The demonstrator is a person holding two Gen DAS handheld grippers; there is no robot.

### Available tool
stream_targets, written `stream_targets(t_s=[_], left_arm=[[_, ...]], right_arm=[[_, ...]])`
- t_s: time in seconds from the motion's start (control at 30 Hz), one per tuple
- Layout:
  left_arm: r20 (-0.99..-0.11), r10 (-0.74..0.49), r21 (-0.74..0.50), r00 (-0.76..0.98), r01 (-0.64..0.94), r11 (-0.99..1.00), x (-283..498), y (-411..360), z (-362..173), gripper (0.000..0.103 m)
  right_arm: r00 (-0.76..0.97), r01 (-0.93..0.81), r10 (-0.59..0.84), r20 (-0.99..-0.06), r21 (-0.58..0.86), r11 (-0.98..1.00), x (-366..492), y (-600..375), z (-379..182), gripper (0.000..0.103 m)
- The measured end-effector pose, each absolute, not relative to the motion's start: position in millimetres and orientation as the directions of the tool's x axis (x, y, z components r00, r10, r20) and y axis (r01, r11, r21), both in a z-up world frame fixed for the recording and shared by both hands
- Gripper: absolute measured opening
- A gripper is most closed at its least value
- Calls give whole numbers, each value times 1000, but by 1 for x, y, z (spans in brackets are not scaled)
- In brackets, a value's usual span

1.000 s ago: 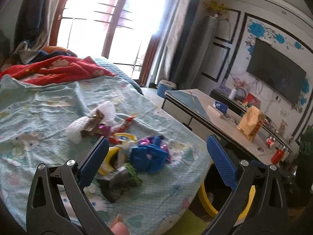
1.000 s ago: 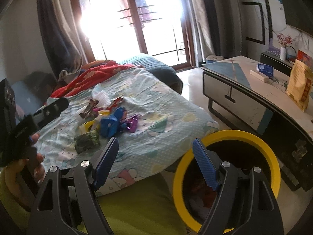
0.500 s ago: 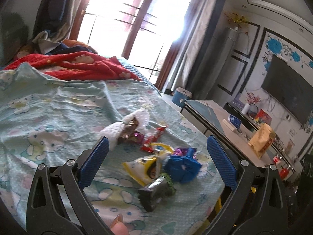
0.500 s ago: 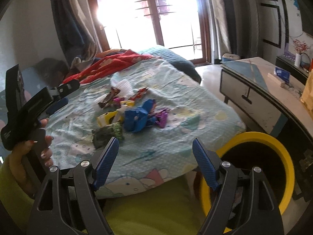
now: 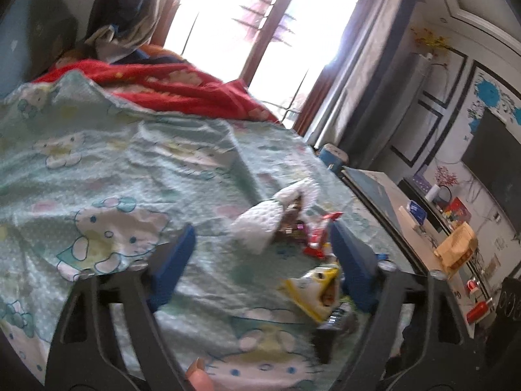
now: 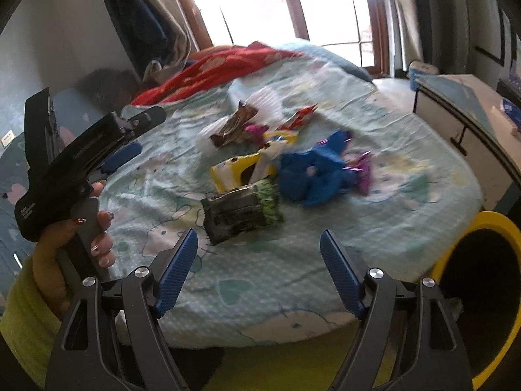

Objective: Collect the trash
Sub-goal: 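Move both open tools back toward the remaining wrappers on the bed, then grasp the dark green snack bag with the right tool while the left grasps the white mesh sleeve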

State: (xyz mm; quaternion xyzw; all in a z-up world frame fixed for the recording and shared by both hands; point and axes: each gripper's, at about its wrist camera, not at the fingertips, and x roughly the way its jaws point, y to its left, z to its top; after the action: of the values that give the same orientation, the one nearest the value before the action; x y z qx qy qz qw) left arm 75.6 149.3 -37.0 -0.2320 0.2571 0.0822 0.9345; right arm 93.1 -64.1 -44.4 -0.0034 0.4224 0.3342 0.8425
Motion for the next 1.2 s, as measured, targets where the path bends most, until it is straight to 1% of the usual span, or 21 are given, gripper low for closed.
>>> stream_targets(t_s=[0.1,0.27,0.37,0.47,0.5,0.53,0.63,0.67,0.8,0.87,1.0,1.2], left_arm=[[-538,1,-433,843,-278,857,82,161,-48,59],[-565,-69,-503,822,-277,818,103,177,-65,58],[-573,-119,-549,811,-272,790,119,184,-72,54],[-575,-162,-578,802,-258,774,131,189,-78,53],[-578,-177,-585,796,-253,770,135,188,-81,50],[-581,-191,-592,791,-249,767,138,188,-85,48],[-586,-220,-612,780,-248,751,143,187,-95,39],[-585,-224,-619,779,-251,744,142,188,-99,34],[-572,-240,-640,785,-243,729,140,190,-101,20],[-565,-253,-645,786,-229,729,138,188,-101,16],[-544,-264,-656,797,-208,725,128,186,-100,13],[-512,-235,-660,826,-203,723,114,191,-89,13]], right_arm=[[398,-576,554,-731,270,771,99,-46,-52,75],[390,-598,545,-743,246,763,107,-21,-58,75],[397,-604,535,-746,226,764,114,-10,-61,75],[402,-597,515,-757,210,774,121,-3,-68,75],[395,-596,510,-764,210,775,123,-2,-71,75],[387,-593,505,-772,210,777,124,-1,-75,71],[395,-594,493,-775,194,780,121,-1,-81,68],[400,-595,492,-773,189,781,121,-1,-81,68],[411,-603,491,-769,175,779,117,-4,-82,65],[416,-599,491,-766,176,781,116,-6,-82,63],[423,-596,489,-763,173,784,114,-9,-82,59],[451,-611,468,-760,119,783,103,-10,-82,51]])
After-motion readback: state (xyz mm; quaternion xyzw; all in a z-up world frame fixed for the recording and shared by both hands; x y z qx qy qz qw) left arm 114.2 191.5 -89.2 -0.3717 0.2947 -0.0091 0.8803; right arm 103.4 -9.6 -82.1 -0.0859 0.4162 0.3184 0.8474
